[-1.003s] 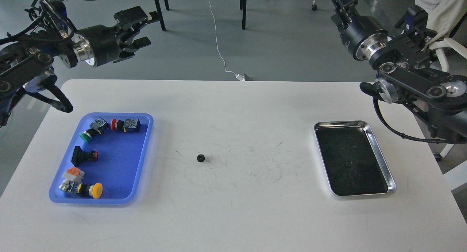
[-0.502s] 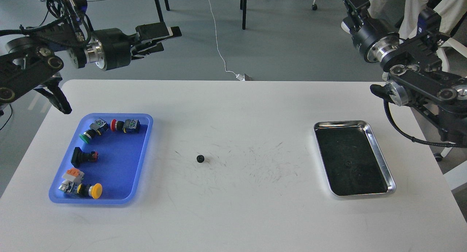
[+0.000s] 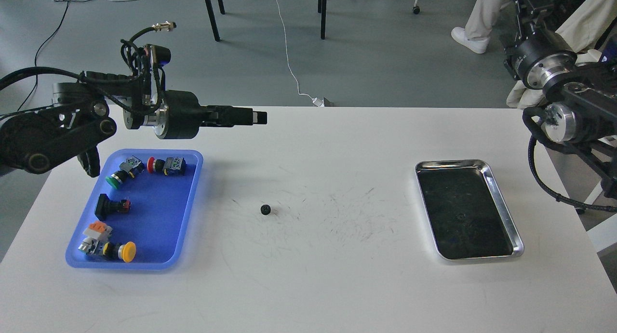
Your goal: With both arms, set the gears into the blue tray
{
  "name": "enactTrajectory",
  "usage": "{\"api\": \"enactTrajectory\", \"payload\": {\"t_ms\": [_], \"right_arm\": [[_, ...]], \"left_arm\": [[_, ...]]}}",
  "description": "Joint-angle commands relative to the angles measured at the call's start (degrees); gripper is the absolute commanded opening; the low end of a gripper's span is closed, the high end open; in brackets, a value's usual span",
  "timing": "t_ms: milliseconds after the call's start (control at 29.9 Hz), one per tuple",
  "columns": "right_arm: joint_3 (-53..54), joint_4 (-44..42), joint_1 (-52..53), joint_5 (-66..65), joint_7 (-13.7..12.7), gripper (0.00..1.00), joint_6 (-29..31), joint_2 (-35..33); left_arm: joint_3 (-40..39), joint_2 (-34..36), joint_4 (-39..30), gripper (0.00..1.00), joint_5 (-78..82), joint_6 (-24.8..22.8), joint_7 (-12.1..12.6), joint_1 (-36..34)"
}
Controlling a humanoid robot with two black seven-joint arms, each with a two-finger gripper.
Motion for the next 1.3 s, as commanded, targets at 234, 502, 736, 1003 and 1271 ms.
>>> {"api": "enactTrajectory", "payload": {"t_ms": [234, 502, 736, 1003, 1271], "right_arm": [[4.83, -0.48, -3.77, 2.04, 0.07, 0.97, -0.09, 0.22], [6.94, -1.18, -4.03, 2.82, -0.37, 0.97, 0.26, -0.05], [10.45, -2.32, -7.37, 3.79, -0.02, 0.97, 0.08, 0.83], [13.27, -2.41, -9.39, 4.14, -0.37, 0.97, -0.18, 1.10], [15.73, -2.77, -12.82, 10.91, -1.42, 0.97, -0.27, 1.71]], "left_arm": [[0.01, -3.73, -1.30, 0.98, 9.01, 6.44, 0.09, 2.47], [0.36, -2.15, -2.01, 0.98, 8.65, 5.39, -0.35, 4.14], [0.36, -2.07, -2.01, 0.99, 8.83, 5.56, -5.94, 3.96], [0.53, -2.32, -5.35, 0.99, 24.55, 9.08, -5.94, 4.14], [3.43, -2.68, -5.70, 0.98, 36.24, 16.10, -5.94, 5.98]]}}
